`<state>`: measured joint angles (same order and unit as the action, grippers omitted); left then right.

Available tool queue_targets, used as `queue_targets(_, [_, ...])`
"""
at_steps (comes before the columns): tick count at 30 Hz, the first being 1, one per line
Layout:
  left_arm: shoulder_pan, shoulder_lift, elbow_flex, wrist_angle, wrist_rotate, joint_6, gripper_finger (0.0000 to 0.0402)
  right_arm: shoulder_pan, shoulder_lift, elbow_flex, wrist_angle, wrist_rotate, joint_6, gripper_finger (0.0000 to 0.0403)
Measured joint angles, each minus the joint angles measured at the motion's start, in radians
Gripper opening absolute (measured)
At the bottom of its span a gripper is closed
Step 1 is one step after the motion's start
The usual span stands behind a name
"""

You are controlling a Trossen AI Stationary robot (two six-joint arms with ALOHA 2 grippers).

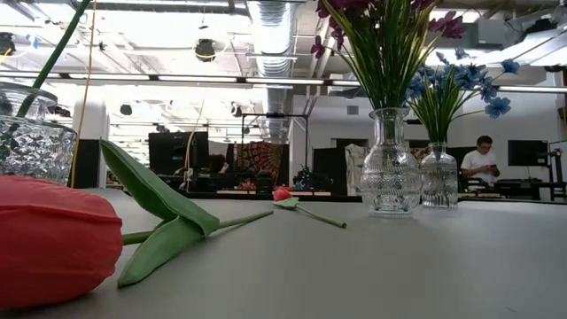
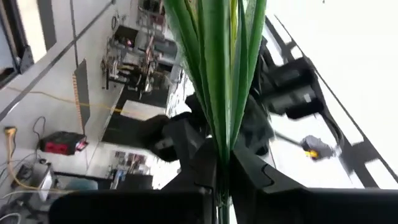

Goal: Sort flowers into vase by color
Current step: Put the blue flowers into the top transparent vase

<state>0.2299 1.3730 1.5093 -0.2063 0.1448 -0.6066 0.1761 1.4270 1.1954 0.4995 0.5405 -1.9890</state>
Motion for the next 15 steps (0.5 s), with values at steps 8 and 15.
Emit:
queue_targets(8, [0.048,-0.059,0.000,-0.014,-0.003,0.167,0.0094,0.062,-0.119,0.000,0.006,0.115,0.171,0.0049])
queue_targets(15, [0.053,-0.090,0.000,-0.147,-0.040,0.330,0.0094,0.103,-0.264,0.000,0.000,0.273,0.401,0.0049])
